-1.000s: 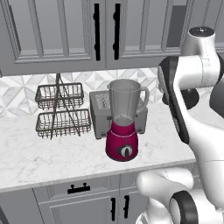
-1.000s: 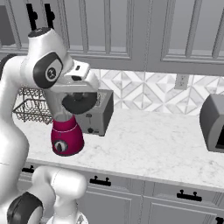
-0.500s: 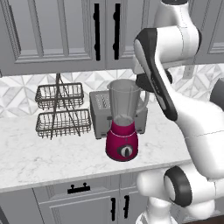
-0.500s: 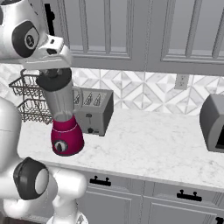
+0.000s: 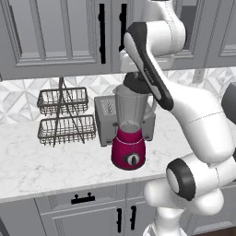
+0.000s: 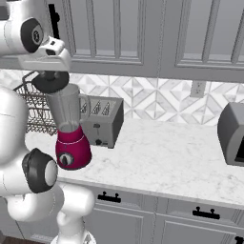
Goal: Close the lid blender by securely placing the lid on top.
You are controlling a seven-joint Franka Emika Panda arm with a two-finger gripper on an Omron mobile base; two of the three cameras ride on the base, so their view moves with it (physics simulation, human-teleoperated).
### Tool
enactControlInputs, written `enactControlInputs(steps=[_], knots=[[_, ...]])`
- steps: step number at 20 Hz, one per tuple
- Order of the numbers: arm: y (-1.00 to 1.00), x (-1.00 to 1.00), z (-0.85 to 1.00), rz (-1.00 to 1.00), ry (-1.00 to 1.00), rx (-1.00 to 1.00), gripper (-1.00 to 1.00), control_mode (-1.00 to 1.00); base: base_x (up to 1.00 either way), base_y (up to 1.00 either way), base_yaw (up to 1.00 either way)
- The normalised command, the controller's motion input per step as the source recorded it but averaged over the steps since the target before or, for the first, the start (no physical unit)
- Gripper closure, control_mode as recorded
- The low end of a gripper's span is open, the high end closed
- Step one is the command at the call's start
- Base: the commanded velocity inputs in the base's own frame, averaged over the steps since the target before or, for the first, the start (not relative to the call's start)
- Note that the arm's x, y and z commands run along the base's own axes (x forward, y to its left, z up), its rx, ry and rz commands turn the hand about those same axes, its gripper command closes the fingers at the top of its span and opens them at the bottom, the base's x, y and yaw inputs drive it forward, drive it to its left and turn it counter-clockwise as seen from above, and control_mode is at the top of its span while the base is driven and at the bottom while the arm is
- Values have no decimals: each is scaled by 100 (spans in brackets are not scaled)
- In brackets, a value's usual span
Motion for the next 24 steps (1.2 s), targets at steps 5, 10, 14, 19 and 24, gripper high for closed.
enactControlInputs(steps=[5,10,14,19,24], knots=[[6,31,-32,-14,10,6,100,-100,0,0,0],[0,17,-39,-11,2,1,100,-100,0,0,0],[0,8,-33,-13,0,1,100,-100,0,0,0],[0,25,-22,-16,0,0,100,-100,0,0,0],[2,49,0,-16,0,0,100,-100,0,0,0]])
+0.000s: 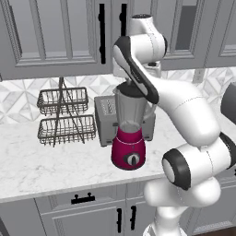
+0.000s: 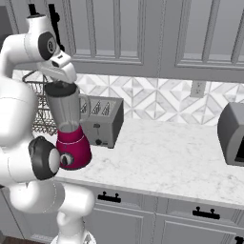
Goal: Close the lid blender by securely placing the lid on top.
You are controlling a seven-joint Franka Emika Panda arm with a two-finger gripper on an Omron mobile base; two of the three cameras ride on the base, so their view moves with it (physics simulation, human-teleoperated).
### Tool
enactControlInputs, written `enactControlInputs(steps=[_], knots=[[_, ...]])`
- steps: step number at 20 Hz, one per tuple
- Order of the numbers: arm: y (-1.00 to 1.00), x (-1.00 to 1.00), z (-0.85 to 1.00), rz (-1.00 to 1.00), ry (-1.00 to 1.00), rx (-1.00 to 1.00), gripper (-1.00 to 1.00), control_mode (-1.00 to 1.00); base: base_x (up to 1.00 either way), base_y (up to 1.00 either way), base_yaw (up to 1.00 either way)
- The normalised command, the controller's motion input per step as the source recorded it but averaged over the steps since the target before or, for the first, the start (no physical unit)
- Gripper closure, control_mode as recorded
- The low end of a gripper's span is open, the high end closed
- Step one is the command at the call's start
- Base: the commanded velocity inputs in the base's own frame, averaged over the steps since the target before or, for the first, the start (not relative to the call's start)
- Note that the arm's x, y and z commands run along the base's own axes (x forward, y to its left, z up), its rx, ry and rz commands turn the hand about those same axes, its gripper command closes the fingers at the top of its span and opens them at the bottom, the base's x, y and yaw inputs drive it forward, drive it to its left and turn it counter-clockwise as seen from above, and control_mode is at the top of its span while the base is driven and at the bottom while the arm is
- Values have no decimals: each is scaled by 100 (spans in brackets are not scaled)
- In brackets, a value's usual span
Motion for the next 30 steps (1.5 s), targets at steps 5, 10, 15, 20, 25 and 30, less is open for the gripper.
enactControlInputs(steps=[5,10,15,20,25,30], knots=[[6,29,-16,-11,0,0,100,-100,0,0,0],[14,1,-43,0,-8,3,100,-100,0,0,0],[17,4,-32,1,-13,5,100,-100,0,0,0],[28,25,-30,5,-12,3,100,-100,0,0,0],[25,29,-19,7,-9,2,100,-100,0,0,0],[3,4,-36,6,-9,1,100,-100,0,0,0]])
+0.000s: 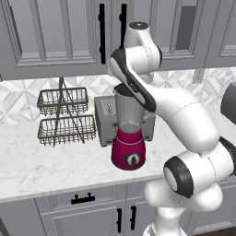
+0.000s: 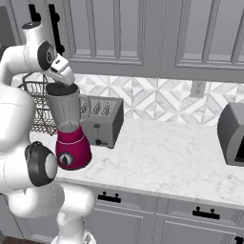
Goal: Close the lid blender by securely placing the lid on top.
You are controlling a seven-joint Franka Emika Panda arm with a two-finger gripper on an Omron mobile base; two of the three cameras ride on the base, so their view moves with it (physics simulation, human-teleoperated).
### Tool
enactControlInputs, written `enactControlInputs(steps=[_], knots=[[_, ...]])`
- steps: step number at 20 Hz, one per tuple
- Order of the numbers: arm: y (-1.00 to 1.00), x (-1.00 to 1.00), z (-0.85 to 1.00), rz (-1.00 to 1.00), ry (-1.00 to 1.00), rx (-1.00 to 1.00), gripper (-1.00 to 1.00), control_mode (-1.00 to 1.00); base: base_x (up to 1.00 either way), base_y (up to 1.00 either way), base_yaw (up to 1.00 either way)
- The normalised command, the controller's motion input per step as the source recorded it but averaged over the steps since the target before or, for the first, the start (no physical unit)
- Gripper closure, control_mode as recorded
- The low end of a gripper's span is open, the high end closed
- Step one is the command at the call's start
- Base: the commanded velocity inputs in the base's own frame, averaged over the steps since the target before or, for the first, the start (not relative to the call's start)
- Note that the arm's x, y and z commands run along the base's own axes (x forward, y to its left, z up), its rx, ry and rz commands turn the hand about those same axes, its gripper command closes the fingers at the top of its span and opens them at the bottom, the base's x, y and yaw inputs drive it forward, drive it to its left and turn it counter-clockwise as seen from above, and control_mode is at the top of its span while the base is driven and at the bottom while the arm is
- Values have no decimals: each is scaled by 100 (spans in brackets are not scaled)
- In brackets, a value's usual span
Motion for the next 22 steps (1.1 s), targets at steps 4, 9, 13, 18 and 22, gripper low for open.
enactControlInputs(steps=[4,9,13,18,22], knots=[[4,9,-15,2,-17,0,100,-100,0,0,0],[9,7,-17,1,-14,0,-100,-100,0,0,0],[3,-1,-6,0,-2,0,-100,-100,0,0,0],[1,-64,5,1,-8,-10,-100,-100,0,0,0],[4,-100,-2,2,-10,-20,-100,-100,0,0,0]])
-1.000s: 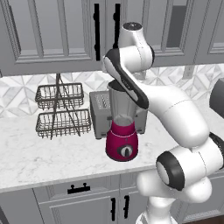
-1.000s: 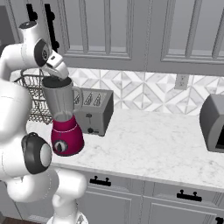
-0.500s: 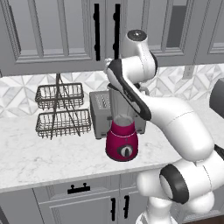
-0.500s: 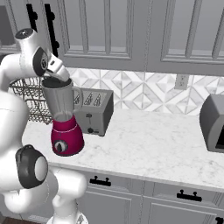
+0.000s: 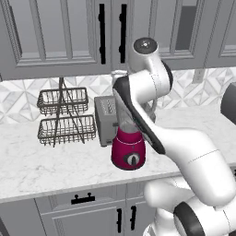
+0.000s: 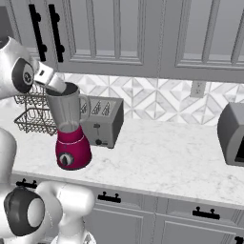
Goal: Close the lid blender by securely placing the lid on top.
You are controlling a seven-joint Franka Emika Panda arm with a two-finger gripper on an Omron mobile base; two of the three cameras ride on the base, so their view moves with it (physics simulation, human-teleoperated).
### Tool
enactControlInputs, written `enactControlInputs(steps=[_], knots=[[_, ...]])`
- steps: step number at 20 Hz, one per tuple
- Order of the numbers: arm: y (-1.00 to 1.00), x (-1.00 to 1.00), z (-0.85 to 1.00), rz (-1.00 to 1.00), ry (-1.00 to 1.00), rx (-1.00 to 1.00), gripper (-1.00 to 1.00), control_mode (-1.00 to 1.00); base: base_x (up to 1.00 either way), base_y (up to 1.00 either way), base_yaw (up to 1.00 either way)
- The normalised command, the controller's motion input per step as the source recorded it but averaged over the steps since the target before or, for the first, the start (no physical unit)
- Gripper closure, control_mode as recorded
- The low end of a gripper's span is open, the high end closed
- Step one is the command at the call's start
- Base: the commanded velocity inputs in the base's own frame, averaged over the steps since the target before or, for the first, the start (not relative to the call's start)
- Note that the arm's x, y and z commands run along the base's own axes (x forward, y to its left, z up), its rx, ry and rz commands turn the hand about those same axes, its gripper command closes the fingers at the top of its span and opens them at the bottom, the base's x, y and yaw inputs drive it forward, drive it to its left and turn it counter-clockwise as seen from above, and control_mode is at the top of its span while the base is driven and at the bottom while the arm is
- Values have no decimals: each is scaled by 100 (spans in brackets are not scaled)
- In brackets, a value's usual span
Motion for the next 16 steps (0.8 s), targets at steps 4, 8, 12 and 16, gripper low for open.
enactControlInputs(steps=[4,8,12,16], knots=[[3,-100,-43,4,2,-16,-100,-100,0,0,0],[7,-100,-75,1,18,-11,-100,-100,0,0,0],[2,-96,-97,0,24,-5,-100,-100,0,0,0],[-8,-41,-81,1,13,0,-100,-100,0,0,0]])
